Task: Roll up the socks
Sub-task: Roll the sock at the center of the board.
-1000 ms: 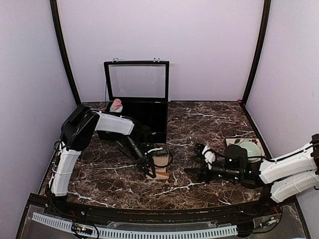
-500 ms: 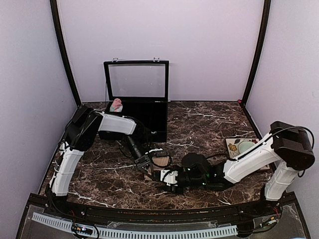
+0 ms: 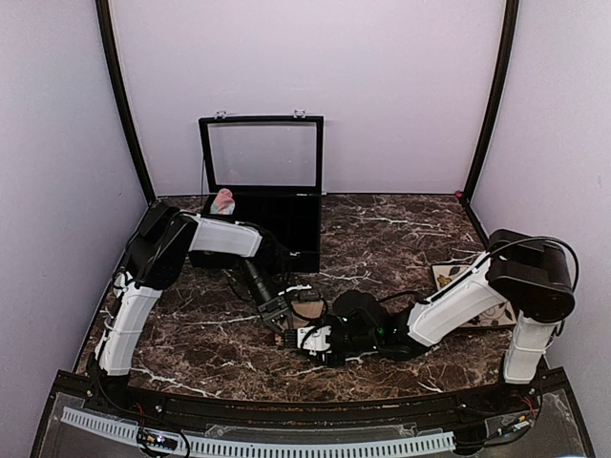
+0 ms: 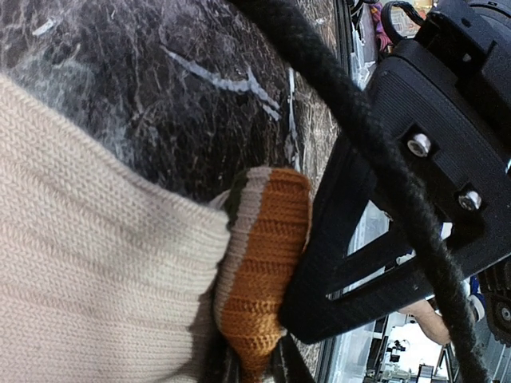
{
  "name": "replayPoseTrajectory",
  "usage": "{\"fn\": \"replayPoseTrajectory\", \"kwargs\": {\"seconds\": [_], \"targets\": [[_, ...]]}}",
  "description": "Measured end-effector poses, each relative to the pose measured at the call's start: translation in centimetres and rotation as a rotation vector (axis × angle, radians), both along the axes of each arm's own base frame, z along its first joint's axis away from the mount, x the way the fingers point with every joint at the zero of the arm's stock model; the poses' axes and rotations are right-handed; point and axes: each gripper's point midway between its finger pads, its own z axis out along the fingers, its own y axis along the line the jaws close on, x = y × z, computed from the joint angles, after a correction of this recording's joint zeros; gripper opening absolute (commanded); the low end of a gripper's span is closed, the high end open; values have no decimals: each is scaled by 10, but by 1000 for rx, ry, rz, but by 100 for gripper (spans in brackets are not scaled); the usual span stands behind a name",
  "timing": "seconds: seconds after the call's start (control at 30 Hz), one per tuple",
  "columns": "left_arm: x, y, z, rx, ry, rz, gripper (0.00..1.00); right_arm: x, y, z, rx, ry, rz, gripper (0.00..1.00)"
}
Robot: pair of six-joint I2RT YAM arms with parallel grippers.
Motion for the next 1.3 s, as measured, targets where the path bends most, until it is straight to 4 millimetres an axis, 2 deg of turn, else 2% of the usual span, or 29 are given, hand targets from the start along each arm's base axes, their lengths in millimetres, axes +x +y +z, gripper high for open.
{"fn": "replayPoseTrajectory", "kwargs": {"seconds": [0.1,0.13,0.17,0.2,0.23,0.4,0.57,0.7,1.1,1.2,1.3], "targets": [[0,0,0,1,0,0,14,2,0,0,-2,-14,-5,27],[0,0,0,1,0,0,24,3,0,0,-1,-17,-8,25],[0,0,0,1,1,0,51,4,0,0,0,-17,-11,23],[0,0,0,2,2,-1,91,4,0,-1,0,-18,-13,21],[-2,-1,3,-4,17,5,98,4,0,-1,2,-18,-15,20],[-11,-1,32,-18,47,4,99,5,3,-5,9,-4,-24,15],[-9,10,34,-29,-68,-31,99,7,6,-8,15,26,-47,15],[-2,29,34,-13,-196,-42,99,8,6,-10,24,60,-69,17],[3,59,29,-10,-360,-50,99,16,15,-12,55,148,-112,18],[2,70,37,-28,-448,-59,99,18,13,-13,60,178,-114,18],[4,76,55,-74,-543,-58,99,18,13,-13,62,202,-116,18]]}}
